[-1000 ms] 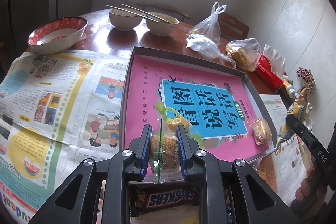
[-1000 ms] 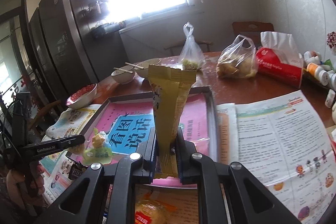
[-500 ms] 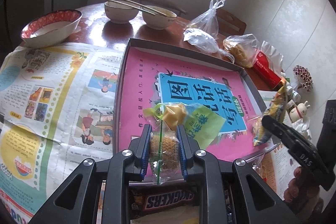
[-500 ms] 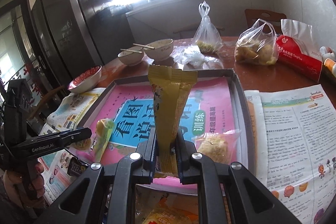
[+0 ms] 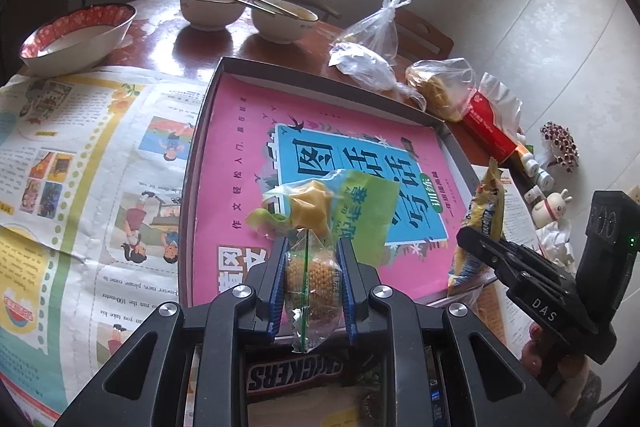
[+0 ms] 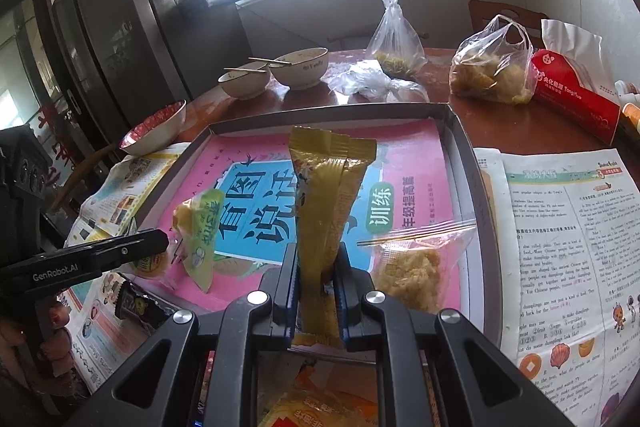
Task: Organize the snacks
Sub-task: 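Lower the mooncake onto the pink book and open left tool while right tool releases the wafer bar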
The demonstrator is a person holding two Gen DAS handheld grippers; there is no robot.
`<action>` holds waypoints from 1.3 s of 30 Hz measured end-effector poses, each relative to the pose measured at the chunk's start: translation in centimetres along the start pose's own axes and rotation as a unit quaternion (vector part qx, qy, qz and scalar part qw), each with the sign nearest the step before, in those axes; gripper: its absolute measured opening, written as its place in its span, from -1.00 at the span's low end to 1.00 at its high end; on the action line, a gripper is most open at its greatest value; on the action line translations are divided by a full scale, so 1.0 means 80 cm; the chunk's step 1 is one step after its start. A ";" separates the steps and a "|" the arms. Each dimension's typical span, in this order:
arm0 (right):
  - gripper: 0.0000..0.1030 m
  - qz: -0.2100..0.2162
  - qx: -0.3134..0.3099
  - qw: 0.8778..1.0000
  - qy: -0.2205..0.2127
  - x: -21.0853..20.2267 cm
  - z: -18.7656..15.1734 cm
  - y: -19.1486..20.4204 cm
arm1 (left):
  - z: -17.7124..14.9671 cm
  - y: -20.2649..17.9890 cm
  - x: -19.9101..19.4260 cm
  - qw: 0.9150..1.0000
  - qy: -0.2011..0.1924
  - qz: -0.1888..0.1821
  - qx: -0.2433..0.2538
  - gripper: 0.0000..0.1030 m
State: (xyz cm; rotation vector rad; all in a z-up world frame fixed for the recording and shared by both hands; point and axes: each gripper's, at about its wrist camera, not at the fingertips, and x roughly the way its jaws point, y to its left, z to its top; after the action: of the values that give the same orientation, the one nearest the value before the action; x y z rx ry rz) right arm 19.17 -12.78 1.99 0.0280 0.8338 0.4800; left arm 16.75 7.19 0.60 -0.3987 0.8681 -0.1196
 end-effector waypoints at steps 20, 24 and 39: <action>-0.41 -0.014 0.013 1.000 -0.014 -0.013 -0.001 -0.010 | 0.001 0.017 -0.005 1.000 -0.002 0.010 -0.024 -0.48; -0.38 -0.016 0.017 1.000 -0.018 -0.017 -0.002 -0.014 | 0.003 0.019 -0.007 1.000 -0.007 0.020 -0.023 -0.38; -0.20 -0.019 0.018 0.999 -0.030 -0.029 -0.004 -0.016 | 0.002 0.015 -0.016 0.999 -0.017 0.024 -0.016 -0.06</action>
State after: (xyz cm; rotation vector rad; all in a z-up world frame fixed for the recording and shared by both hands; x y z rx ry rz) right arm 18.14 -14.97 3.17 0.0598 0.7835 0.4259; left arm 15.99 8.69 1.19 -0.4080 0.8463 -0.0539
